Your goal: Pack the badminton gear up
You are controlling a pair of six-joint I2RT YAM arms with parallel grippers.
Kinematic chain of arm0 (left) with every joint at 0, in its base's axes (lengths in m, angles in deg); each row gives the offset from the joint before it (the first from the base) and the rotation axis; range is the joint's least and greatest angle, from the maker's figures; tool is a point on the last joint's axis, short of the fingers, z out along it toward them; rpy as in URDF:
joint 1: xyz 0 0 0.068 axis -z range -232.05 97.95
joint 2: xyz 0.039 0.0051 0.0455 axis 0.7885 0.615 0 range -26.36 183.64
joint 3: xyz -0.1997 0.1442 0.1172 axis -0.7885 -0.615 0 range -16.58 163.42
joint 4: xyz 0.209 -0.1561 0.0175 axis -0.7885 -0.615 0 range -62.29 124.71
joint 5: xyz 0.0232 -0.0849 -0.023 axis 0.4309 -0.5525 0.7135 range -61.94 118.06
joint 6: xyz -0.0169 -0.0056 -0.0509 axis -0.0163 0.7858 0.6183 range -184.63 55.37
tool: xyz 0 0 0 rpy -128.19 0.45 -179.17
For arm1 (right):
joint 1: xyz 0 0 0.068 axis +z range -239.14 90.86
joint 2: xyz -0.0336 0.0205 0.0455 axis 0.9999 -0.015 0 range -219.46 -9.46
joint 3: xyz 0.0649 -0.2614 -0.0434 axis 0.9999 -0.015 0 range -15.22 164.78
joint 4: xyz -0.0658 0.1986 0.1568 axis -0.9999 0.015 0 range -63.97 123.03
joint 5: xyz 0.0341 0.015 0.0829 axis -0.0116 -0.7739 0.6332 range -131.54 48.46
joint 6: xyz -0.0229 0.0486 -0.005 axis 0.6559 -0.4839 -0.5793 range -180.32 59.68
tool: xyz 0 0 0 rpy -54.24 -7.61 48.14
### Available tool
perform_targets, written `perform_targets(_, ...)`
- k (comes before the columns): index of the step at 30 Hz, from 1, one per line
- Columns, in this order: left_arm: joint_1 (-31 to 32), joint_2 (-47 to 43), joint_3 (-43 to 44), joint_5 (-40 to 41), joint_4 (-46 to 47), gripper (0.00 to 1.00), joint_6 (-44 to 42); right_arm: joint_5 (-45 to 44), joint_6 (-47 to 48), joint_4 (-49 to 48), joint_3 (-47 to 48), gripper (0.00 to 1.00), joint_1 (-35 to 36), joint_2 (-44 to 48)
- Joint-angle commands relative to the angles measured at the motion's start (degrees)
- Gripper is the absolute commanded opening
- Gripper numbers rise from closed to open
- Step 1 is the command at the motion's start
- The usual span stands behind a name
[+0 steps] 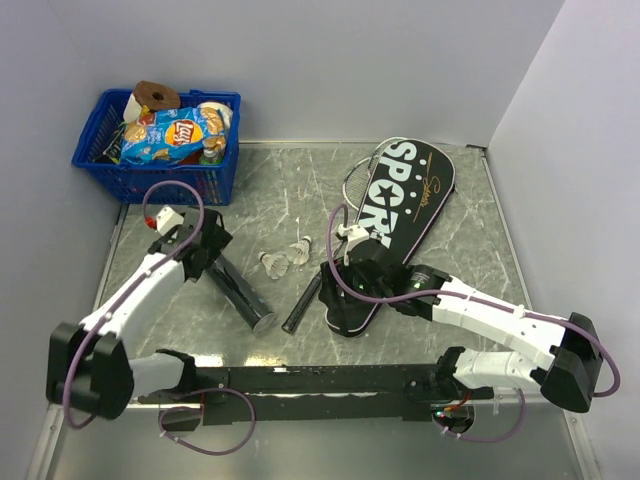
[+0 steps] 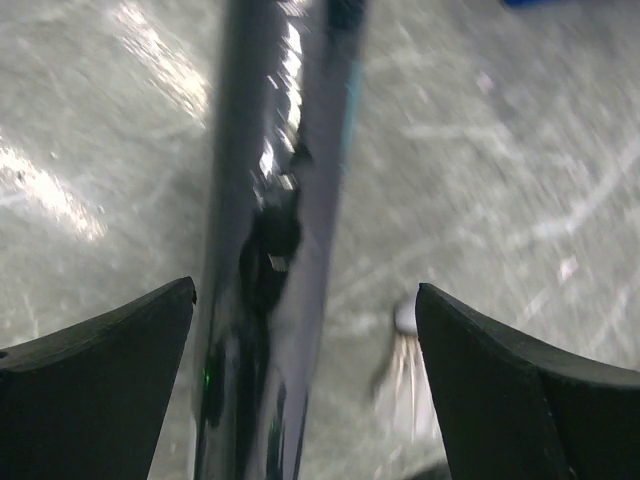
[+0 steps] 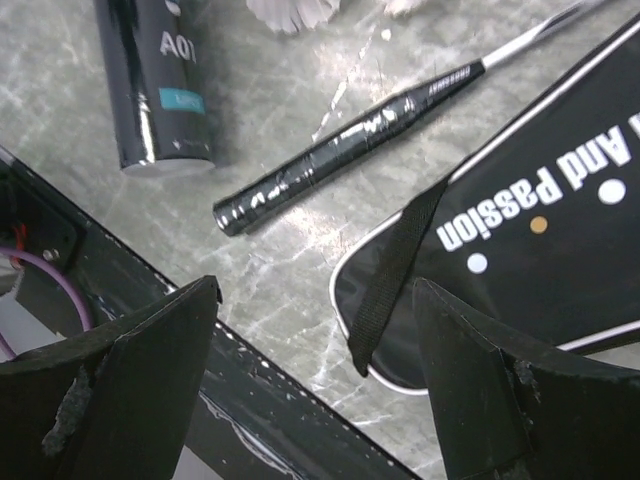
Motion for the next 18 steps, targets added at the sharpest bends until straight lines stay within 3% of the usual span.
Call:
perform_targets(1,-4.42,4.9,1.53,-0.74,6.13,0.97,1.04,1.77,0.97,-3.15,-1.22,0.86,0.3,-0.39)
perform_targets(8,-8.73,14.05,5.22,-2.32,10.35,0.96,-5.8,3.09,1.4,-6.05,-2.37,0.86,0.3,-1.36)
perform_targets(18,-9.53,27.4,10.15,-1.09,12.2,0.97,-11.35,6.34,1.85,-9.04,-2.98,0.86,0.3,-3.82)
